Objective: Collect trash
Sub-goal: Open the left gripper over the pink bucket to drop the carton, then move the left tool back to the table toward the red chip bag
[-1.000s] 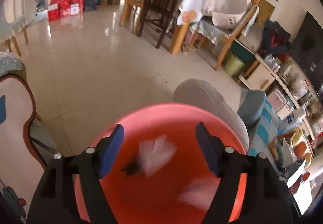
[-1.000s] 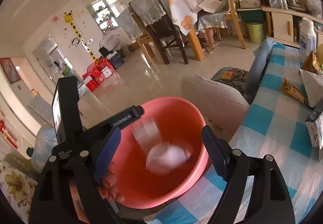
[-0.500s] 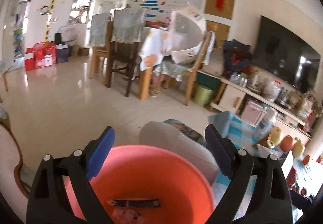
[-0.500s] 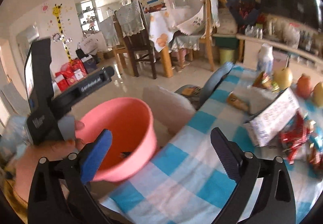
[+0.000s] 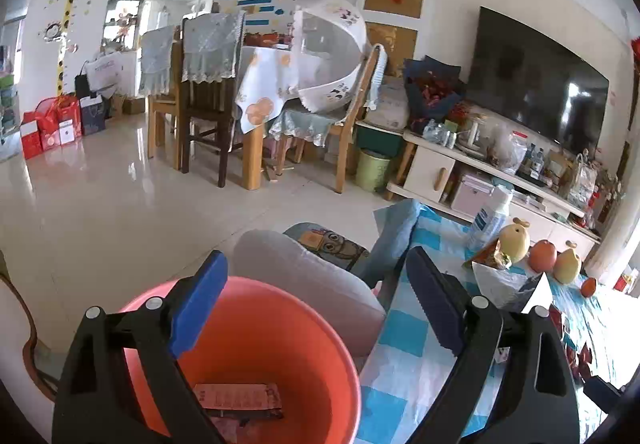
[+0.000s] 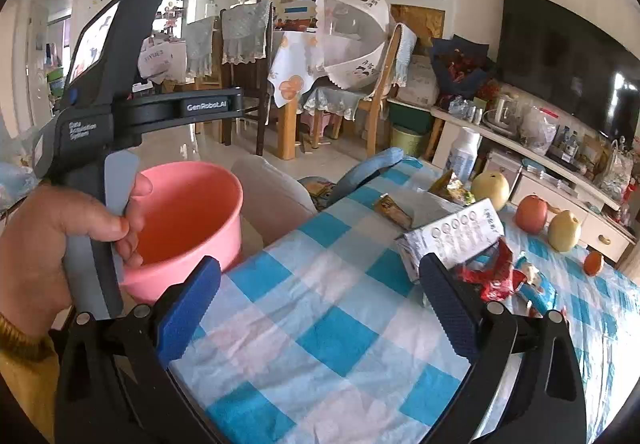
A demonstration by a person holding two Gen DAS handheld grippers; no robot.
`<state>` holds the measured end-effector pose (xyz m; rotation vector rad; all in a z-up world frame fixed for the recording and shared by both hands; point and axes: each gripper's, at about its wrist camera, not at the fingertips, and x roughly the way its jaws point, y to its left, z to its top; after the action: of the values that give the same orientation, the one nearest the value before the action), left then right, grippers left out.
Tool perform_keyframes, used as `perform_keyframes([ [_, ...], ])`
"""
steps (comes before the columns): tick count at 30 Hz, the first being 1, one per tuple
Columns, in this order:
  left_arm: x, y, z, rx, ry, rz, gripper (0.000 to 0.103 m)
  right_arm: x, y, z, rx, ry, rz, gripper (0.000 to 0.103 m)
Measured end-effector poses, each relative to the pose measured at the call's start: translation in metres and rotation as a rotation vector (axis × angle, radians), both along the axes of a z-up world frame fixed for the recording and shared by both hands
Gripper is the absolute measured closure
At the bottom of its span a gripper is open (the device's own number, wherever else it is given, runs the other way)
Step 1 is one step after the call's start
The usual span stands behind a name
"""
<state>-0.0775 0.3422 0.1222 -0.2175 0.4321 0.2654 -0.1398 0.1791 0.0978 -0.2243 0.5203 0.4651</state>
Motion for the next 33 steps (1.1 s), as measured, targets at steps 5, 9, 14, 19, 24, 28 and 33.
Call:
perform_keyframes([
  [5, 0.003, -0.021, 0.000, 0.041, -0.011, -0.067, 0.012, -0.006, -0.016, -0.001, -0.004, -0.009, -0.026, 0.005],
  [9, 0.006, -0.039, -0.002, 0.071, -0.012, -0.113, 0.012, -0.006, -0.029, -0.003, 0.007, 0.005, -0.038, 0.005],
  [14, 0.011, -0.058, -0.003, 0.074, -0.009, -0.157, 0.012, -0.008, -0.041, -0.006, 0.009, 0.009, -0.050, 0.005],
  [19, 0.016, -0.075, -0.006, 0.086, 0.009, -0.190, 0.012, -0.009, -0.054, -0.010, 0.022, 0.026, -0.059, 0.005],
  [24, 0.020, -0.089, -0.009, 0.089, 0.025, -0.225, 0.012, -0.010, -0.067, -0.012, 0.022, 0.026, -0.075, 0.005],
  [28, 0.023, -0.105, -0.012, 0.120, 0.037, -0.256, 0.012, -0.008, -0.082, -0.015, 0.034, 0.050, -0.097, 0.005],
  [33, 0.024, -0.127, -0.013, 0.157, 0.035, -0.311, 0.012, -0.003, -0.102, -0.019, 0.050, 0.099, -0.131, 0.005],
])
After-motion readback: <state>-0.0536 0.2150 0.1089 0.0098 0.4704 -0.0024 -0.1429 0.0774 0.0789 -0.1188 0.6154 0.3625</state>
